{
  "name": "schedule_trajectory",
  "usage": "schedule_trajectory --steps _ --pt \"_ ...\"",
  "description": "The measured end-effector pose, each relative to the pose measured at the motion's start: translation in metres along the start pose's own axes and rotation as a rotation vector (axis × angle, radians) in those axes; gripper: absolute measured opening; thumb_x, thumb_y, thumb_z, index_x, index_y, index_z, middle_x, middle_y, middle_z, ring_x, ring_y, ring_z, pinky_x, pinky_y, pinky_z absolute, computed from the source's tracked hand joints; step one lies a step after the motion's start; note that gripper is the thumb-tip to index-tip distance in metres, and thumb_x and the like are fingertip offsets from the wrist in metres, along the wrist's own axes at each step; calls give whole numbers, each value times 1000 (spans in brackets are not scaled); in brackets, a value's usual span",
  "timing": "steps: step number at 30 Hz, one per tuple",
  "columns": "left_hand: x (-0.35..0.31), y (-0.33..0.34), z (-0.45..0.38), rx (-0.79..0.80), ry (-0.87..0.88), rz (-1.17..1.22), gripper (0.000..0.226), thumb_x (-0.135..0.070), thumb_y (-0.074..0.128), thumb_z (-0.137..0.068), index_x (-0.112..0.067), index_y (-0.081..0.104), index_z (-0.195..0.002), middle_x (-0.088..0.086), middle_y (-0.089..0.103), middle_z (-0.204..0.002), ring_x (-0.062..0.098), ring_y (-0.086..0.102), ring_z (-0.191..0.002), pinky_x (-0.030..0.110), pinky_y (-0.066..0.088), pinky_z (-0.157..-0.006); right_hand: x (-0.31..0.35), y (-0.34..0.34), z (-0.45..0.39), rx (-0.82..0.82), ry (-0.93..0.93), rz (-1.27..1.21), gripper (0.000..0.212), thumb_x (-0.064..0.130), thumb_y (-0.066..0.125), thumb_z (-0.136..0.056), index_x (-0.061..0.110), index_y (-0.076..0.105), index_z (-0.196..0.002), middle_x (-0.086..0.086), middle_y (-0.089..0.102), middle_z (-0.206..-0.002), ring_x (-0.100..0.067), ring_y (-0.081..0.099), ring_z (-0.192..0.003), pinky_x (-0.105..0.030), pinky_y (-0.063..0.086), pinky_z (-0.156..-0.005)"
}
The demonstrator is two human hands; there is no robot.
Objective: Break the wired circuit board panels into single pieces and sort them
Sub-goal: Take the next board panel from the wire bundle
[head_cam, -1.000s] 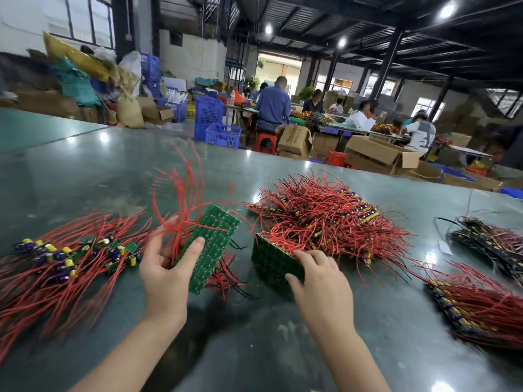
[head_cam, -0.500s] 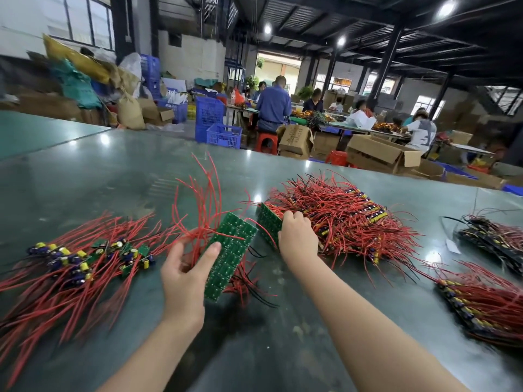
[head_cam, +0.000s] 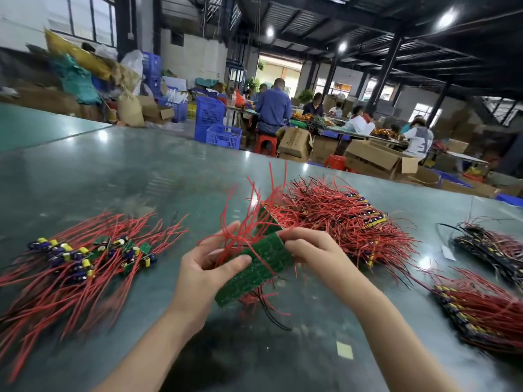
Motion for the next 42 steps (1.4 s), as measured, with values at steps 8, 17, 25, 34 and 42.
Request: schedule_trajectory --steps 8,17,25,34,42 --pt "4 0 0 -15 87 -190 51 -26 85 -38 -23 70 -86 -3 74 -79 6 67 -73 15 52 -71 -32 4 23 -111 -39 -146 13 7 70 -81 18 72 -87 0 72 -81 -8 66 -74 -19 51 -68" --pt "32 5 4 82 -100 -72 61 -15 91 -52 -21 59 -104 -1 71 -90 11 65 -85 19 53 -69 -57 -9 35 -374 -31 -442 10 10 64 -81 12 73 -85 -1 75 -87 -11 68 -81 -20 53 -75" --pt "30 9 8 80 -109 -176 33 -19 82 -54 -30 74 -84 -4 73 -75 6 66 -69 15 52 -63 -58 -6 37 -335 -31 -457 18 27 70 -70 15 75 -83 -3 75 -87 -11 69 -83 -19 53 -76" --pt "33 3 4 8 -155 83 31 -23 80 -49 -15 78 -78 7 75 -85 13 71 -80 17 53 -67 -44 -33 55 -673 -253 -428 23 16 51 -78 29 58 -97 2 59 -86 -12 54 -77 -20 43 -71" --pt "35 6 6 78 -172 96 30 -7 83 -49 -5 75 -78 14 73 -85 21 69 -80 24 55 -70 -41 -9 46 -473 -182 -81 14 23 50 -84 26 64 -87 9 66 -80 -3 58 -70 -17 45 -66"
Point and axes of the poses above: each hand's wrist, its own z-axis away from the middle knuckle, its own y-axis out of the palm, x = y × z, the point moved 7 cm from there along -z, towards the middle knuckle
